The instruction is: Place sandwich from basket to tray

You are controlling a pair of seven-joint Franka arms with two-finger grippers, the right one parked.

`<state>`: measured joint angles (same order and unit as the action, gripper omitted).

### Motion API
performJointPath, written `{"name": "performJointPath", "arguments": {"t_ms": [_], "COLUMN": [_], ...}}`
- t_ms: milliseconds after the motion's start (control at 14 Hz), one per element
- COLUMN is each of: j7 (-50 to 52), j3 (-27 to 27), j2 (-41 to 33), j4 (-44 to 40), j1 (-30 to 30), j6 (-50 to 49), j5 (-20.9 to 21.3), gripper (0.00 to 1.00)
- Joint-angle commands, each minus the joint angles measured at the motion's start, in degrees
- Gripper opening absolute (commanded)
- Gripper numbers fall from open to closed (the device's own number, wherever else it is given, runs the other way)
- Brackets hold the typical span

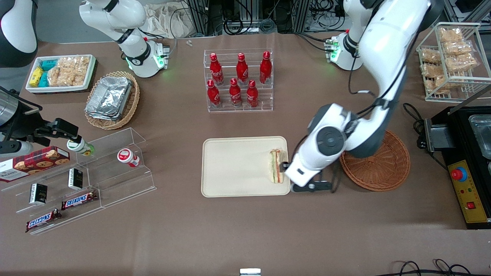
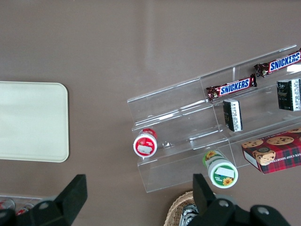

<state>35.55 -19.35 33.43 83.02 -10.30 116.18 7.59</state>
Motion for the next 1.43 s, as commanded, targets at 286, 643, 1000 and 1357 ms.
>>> {"name": "performJointPath", "arguments": {"t_ms": [286, 643, 1000, 1357], "j7": [0.48, -2.94, -17.41, -34.56], "j3": [-0.07, 0.01, 9.66, 18.46], "j2": [-15.12, -26.99, -32.02, -31.24], "j4": [4.07, 13.91, 15.86, 10.09], "j1": [8.53, 12.41, 11.70, 11.79], "j6": [-8.51, -8.34, -12.20, -19.12], "j5": [0.24, -1.52, -5.46, -7.06], "gripper": [1.00, 1.00, 1.00, 1.00]}}
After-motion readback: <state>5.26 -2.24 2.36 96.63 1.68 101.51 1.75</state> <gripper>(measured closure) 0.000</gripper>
